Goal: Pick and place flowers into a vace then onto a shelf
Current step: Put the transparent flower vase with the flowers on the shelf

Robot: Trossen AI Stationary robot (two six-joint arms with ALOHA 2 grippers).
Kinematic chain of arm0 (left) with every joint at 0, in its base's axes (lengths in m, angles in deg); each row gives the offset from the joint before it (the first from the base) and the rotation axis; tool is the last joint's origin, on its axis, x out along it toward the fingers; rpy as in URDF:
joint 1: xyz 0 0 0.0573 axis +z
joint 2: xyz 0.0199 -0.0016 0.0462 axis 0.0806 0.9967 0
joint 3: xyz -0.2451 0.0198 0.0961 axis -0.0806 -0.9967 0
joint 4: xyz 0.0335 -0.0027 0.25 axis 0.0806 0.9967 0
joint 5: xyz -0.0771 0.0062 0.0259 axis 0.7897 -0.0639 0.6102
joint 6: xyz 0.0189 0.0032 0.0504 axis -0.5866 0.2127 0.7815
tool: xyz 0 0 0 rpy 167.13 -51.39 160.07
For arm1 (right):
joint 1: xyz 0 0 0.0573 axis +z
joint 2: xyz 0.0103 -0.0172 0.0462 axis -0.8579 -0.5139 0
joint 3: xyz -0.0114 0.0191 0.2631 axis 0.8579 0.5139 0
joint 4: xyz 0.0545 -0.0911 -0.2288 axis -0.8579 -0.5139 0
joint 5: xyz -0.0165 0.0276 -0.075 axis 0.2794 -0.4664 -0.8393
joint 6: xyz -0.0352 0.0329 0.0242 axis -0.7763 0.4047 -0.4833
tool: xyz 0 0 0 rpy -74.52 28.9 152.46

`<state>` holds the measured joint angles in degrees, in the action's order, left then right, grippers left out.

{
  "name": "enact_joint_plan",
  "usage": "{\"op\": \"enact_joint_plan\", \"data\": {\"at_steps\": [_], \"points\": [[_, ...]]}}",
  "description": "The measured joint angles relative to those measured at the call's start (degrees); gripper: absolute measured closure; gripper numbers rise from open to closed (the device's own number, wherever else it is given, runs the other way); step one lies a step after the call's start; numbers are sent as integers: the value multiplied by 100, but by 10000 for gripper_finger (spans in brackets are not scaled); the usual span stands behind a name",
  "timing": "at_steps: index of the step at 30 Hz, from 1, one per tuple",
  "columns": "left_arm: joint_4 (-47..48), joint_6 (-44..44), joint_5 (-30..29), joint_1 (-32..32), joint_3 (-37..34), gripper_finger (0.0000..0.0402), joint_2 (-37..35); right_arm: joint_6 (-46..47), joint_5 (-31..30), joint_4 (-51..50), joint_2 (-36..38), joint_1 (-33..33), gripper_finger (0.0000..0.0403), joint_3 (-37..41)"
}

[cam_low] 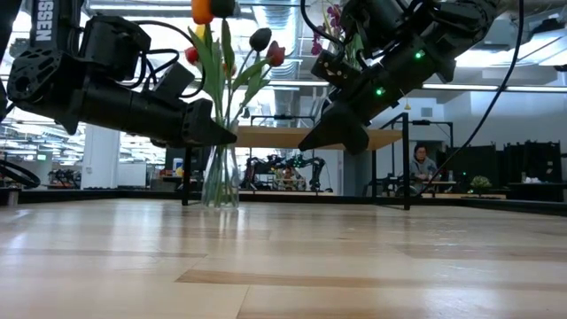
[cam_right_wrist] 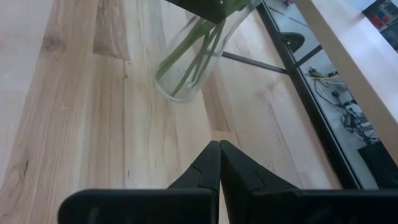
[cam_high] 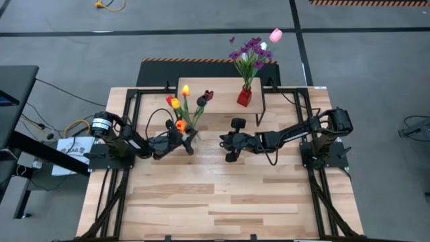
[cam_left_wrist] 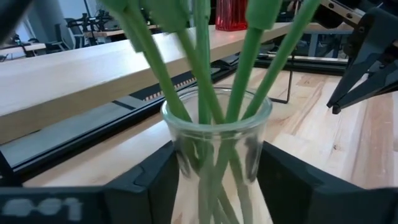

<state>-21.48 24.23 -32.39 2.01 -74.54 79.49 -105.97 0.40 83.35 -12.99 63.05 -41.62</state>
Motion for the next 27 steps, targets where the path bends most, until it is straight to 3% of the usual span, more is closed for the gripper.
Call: {"op": "enact_joint_plan", "data": {"at_steps": [6,13,21,27], "points": [[0,5,1,0,-2,241,0,0,0,-13,0,0,403,0],[-164,28,4,-58,-4,212,0,0,2,-13,0,0,403,0],[-486,126,5,-233,-4,241,0,0,2,-14,0,0,403,0],[-702,138,-4,-351,-7,217,-102,2,2,-30,0,0,403,0]]}}
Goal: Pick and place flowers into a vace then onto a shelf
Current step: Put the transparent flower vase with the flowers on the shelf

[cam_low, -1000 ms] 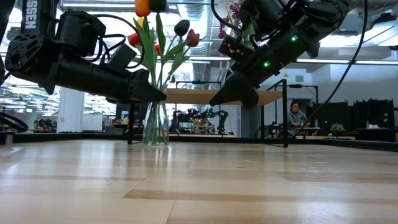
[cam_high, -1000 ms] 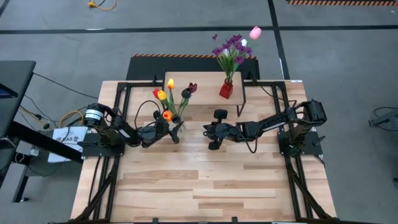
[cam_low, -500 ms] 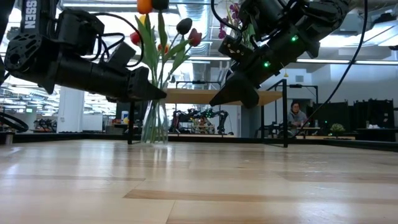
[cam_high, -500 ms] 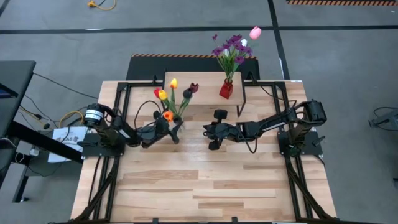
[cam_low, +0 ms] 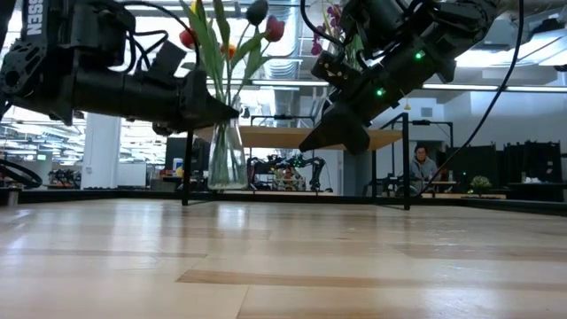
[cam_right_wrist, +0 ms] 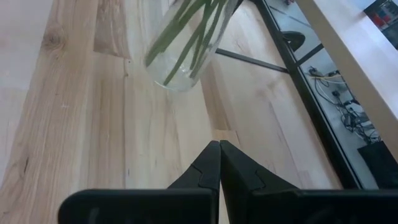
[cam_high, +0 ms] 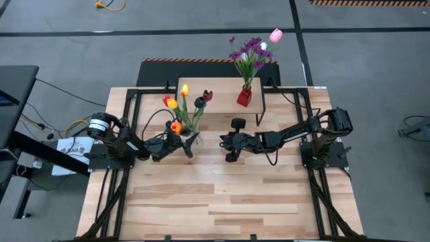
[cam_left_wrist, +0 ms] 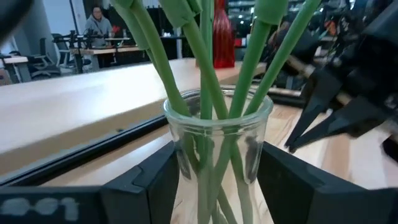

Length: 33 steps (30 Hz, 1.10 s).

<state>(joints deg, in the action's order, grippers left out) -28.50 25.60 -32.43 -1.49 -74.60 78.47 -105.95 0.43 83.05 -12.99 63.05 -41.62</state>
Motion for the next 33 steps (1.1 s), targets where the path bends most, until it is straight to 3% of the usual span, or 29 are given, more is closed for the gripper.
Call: {"op": "enact_joint_plan", "data": {"at_steps": [6,17,22,27,33], "points": [[389,91,-11,-113,0,233,-725,2,2,-30,-1,16,403,0],[2552,221,-47,-125,0,216,-3111,5,0,3,0,131,403,0],[3229,441,51,-24,59,235,-4113,5,0,56,0,140,403,0],[4596,494,297,242,628,233,-4749,1,0,37,0,142,403,-63],[6169,501,823,849,1700,219,-4802,-2,0,-128,0,151,403,-164]]}}
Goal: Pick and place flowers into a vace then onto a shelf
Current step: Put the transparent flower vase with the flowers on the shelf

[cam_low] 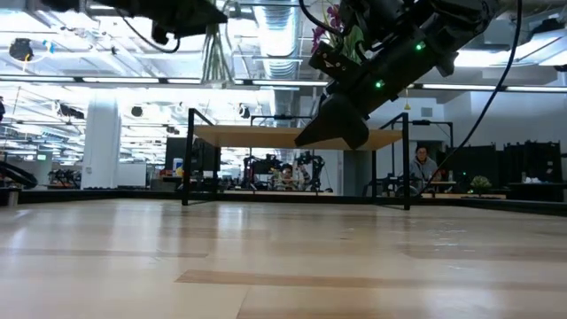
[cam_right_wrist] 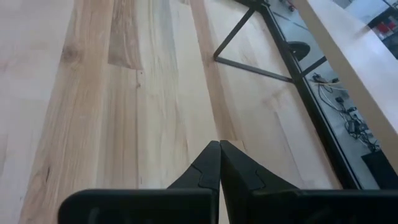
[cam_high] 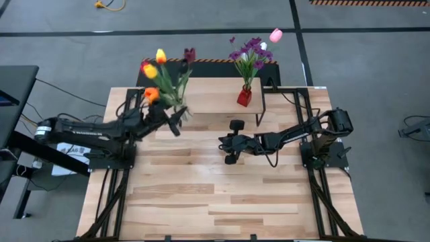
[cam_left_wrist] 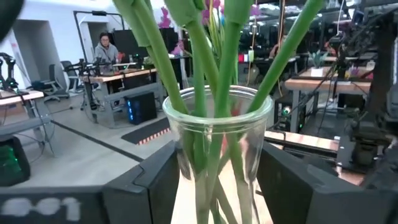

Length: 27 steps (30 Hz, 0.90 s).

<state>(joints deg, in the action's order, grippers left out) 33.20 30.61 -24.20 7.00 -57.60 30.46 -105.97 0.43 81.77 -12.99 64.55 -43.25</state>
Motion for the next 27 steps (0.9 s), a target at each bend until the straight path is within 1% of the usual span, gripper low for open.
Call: {"op": "enact_joint_plan", "data": {"at_steps": [4,9,13,18,21,27], "points": [[480,-56,661,595,519,231,146,-3,0,-7,0,2,403,0],[457,-406,1618,1502,733,231,372,-9,0,-79,0,2,403,0],[214,-641,2211,2191,733,222,713,-9,0,-118,0,2,403,0],[-237,-927,2956,2893,731,228,1306,-11,-4,-118,0,2,403,0],[-502,-951,3180,3150,731,231,1653,-8,-6,-166,0,-4,403,0],[-753,-867,3240,3320,726,224,2169,46,-13,-332,0,-11,403,0]]}}
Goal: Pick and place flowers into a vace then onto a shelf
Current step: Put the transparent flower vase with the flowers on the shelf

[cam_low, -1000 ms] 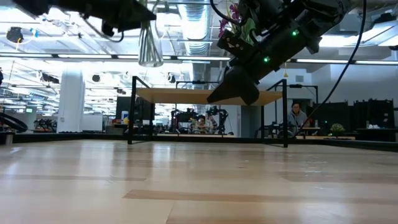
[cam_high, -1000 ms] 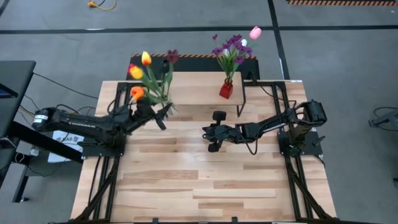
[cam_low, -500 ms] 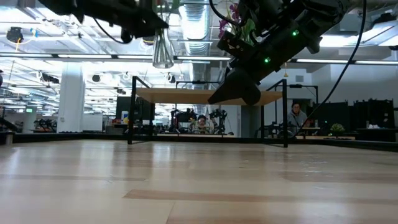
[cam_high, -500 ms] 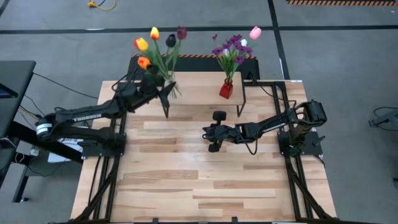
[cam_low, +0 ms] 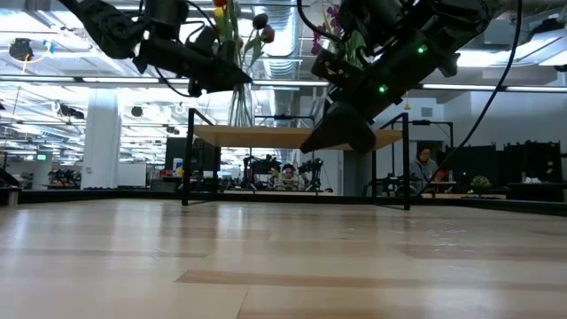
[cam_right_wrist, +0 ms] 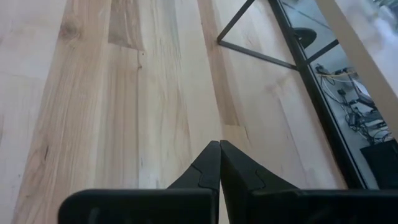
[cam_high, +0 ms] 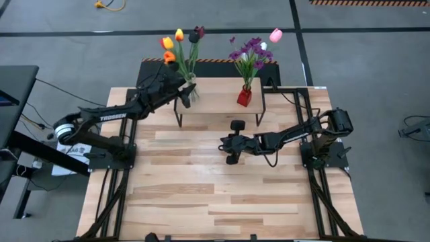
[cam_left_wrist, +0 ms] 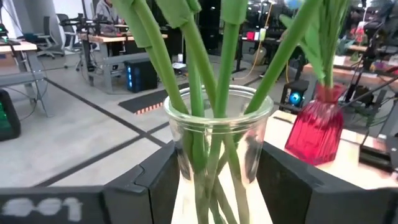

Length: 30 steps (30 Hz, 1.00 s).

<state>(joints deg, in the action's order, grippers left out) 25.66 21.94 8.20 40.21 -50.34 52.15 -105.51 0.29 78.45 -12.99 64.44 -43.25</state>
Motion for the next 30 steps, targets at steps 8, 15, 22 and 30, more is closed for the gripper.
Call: {"op": "enact_joint_plan", "data": {"at_steps": [8,15,22,30], "points": [[-135,163,0,4,-2,226,169,110,-6,-123,2,0,403,0],[-82,330,-3,-7,-2,219,166,111,-6,-123,2,0,403,0],[-72,381,-3,-18,-2,218,162,111,-6,-127,2,0,403,0],[-1,478,-22,-110,-2,199,158,111,-6,-149,2,0,403,0]]}}
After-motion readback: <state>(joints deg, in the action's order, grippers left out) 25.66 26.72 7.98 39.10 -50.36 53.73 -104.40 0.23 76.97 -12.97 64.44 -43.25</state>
